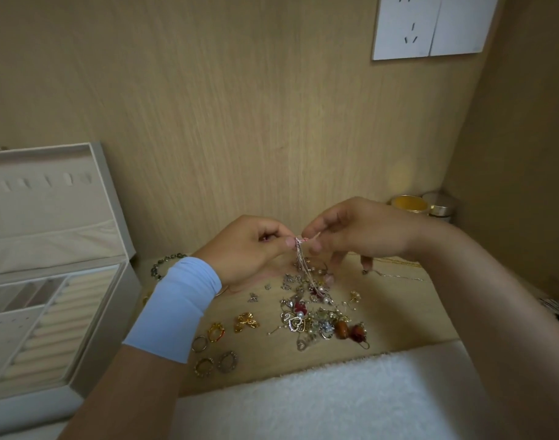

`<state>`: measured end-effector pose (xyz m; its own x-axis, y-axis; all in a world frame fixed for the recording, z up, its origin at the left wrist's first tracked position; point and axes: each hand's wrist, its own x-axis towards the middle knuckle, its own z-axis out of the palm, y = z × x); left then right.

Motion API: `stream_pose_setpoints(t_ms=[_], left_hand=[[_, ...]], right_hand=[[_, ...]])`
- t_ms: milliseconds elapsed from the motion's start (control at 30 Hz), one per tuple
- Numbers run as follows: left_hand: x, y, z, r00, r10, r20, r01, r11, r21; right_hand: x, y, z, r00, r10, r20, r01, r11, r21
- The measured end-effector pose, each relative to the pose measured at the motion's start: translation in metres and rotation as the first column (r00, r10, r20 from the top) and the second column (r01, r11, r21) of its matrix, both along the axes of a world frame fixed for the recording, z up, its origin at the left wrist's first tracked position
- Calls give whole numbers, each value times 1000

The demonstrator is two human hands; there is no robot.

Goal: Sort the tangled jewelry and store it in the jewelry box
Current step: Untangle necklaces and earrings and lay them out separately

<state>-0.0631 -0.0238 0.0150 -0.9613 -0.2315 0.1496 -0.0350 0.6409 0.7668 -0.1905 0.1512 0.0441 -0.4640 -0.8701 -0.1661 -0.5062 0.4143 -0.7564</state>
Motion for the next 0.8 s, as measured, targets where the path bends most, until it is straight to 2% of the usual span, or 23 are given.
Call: stream_pose_setpoints(t_ms=[167,433,633,800], left_hand=[[0,-5,-4,996,39,-76,-36,998,46],[-5,-6,-8,992,74,-104,-64,994,91],[-5,-8,-11,991,90,-95,-77,988,134],[-6,-8,-13,981,149,-126,-131,981,143]], right_hand=[[7,-12,-9,995,-63,75,77,976,-202],[6,-19,-20,955,-85,284,160,954,-253],[11,-22,-23,936,-162,312,249,932,-263],[17,-30,-26,892,-263,367,383,871,-307]])
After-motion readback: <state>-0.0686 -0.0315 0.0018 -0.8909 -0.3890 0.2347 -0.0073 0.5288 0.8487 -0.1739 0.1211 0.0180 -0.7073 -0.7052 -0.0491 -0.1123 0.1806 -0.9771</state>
